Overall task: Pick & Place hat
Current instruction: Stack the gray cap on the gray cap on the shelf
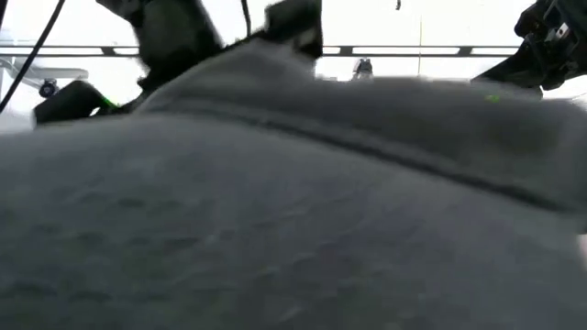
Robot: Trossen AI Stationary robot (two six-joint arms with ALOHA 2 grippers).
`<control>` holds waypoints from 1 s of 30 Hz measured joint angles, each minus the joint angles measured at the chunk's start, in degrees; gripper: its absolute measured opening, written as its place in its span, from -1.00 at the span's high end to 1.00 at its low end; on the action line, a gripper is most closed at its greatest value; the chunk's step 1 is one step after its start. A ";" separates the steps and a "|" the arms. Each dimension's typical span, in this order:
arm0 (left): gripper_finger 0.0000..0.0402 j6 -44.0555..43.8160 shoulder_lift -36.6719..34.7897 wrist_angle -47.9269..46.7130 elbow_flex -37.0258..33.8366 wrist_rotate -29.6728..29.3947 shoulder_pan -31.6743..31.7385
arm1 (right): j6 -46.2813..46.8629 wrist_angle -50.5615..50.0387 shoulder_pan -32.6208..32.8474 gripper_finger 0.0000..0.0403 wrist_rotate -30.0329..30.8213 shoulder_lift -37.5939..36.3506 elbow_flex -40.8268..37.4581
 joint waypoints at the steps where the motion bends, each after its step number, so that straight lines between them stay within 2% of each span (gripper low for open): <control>1: 0.99 -0.09 -0.43 1.01 0.17 -0.68 -0.01 | 0.00 0.00 0.02 0.79 0.00 0.00 0.00; 6: 1.00 -0.86 -3.78 3.17 0.98 -6.25 -0.30 | 0.00 0.00 0.01 0.79 -0.02 -0.01 0.00; 13: 1.00 -0.88 -10.41 3.18 1.07 -17.99 -0.57 | 0.00 0.00 0.00 0.79 0.01 0.00 0.00; 21: 1.00 1.43 -17.60 6.66 1.07 -36.02 -1.60 | 0.00 0.00 0.01 0.79 0.00 -0.01 0.00; 26: 1.00 6.41 -21.29 10.84 1.07 -47.53 -2.20 | 0.00 0.00 0.02 0.79 0.00 0.00 0.00; 30: 1.00 11.15 -23.54 14.14 1.07 -53.81 -2.20 | 0.00 0.00 0.00 0.79 0.00 -0.02 0.00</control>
